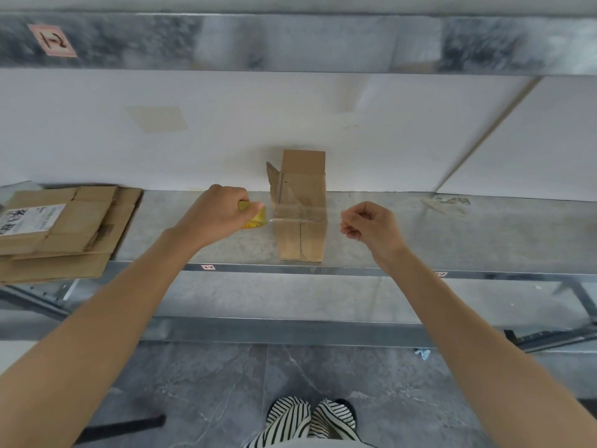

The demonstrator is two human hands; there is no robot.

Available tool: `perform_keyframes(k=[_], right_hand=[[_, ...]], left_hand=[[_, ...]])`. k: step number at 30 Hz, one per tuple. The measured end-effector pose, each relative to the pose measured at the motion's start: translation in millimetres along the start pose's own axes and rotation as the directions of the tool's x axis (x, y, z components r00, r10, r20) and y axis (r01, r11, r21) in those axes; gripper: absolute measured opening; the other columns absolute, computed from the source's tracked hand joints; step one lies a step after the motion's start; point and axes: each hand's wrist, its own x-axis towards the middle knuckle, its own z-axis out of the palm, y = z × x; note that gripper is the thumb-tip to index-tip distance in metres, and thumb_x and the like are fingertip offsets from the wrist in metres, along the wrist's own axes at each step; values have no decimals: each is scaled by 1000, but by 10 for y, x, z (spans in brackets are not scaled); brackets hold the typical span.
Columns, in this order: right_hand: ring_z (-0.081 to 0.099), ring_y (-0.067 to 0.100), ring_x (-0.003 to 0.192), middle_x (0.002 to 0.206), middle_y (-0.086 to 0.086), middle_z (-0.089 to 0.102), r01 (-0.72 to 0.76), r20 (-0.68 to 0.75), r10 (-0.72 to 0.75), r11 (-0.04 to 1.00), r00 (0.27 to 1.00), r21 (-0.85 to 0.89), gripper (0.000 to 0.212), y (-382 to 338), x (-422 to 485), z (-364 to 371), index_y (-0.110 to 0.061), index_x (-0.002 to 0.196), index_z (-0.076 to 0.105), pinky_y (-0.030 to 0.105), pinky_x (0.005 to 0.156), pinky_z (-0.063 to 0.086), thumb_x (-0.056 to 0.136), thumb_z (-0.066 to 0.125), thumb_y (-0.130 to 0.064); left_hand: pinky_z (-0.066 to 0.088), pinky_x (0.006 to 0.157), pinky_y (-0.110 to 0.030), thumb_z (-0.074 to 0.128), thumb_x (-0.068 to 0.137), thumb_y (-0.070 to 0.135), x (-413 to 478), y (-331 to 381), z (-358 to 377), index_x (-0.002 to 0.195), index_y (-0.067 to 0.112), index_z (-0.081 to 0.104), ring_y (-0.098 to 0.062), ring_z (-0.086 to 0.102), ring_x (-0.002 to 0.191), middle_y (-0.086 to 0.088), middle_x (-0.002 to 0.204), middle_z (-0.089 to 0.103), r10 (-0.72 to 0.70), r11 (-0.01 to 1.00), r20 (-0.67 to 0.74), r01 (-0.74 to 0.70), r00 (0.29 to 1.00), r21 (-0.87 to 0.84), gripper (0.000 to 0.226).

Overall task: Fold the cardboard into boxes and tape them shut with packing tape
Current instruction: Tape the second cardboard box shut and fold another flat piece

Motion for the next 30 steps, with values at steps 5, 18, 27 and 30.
perform_keyframes(k=[5,18,27,30], right_hand=[[59,14,63,69,6,62,-40,1,40,999,999,4,12,121,58,74,-6,77,60,22,60,48,89,60,-4],[58,14,92,99,-7,58,54,-156,-85,980,984,-193,14,381,-49,405,-23,105,51,28,78,50,97,43,-15],[52,10,105,131,-3,46,226,90,-207,885,974,-407,44,27,48,447,-22,137,46,23,87,44,94,55,-30],[54,13,103,133,0,46,219,125,-183,882,975,-418,46,-23,86,411,-20,137,47,24,88,44,93,57,-26]], left_hand=[[31,53,-32,55,92,36,5,9,169,65,6,53,-26,48,57,-7,57,51,-36,999,-23,36,999,-2,40],[33,58,-29,49,94,39,-120,149,432,82,9,60,-23,54,66,-3,67,59,-166,984,-103,171,981,40,34],[42,47,-11,56,91,18,-148,188,303,109,18,68,1,53,45,-2,71,68,-215,855,192,279,958,-436,22],[43,47,-12,58,90,17,-157,189,306,107,17,69,-1,52,44,-2,69,67,-224,837,195,291,955,-464,20]])
